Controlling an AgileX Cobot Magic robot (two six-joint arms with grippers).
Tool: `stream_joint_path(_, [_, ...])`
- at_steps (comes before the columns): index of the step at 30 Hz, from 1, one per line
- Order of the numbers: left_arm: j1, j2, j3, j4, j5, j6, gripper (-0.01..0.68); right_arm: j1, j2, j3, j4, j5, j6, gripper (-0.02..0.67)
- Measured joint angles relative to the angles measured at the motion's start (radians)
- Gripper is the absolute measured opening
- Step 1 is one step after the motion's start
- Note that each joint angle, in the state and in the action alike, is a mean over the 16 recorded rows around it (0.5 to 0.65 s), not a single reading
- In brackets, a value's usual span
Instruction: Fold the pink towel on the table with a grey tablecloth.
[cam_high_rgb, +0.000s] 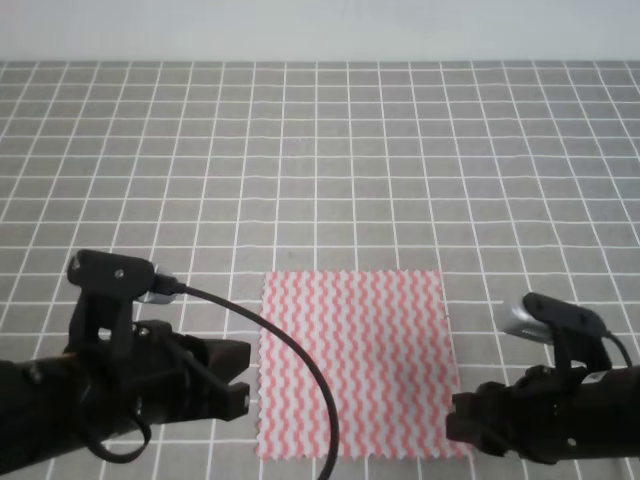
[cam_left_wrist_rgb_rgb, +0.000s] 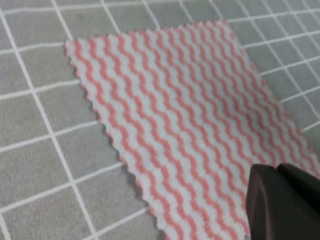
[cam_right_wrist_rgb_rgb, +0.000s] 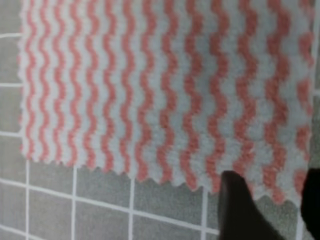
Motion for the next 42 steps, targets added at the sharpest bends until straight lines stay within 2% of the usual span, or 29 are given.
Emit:
stream_joint_path(3, [0.0,0.017,0.0,0.001,0.006,0.002,-0.002,0.0,0.029,0.0,0.032,-0.002,0.0,0.289])
stream_joint_path(6, [0.0,0.027,0.0,0.001,0.012,0.003,-0.002,0.0,0.054,-0.001,0.05,-0.006,0.0,0.304])
stream_joint_path(27, [0.0,0.03,0.0,0.004,0.021,0.005,-0.002,0.0,0.116,-0.027,0.059,0.01,-0.004,0.302])
stream_joint_path(42, [-0.001,0.029,0.0,0.005,0.022,0.011,-0.002,0.0,0.117,-0.041,0.018,0.025,-0.001,0.256])
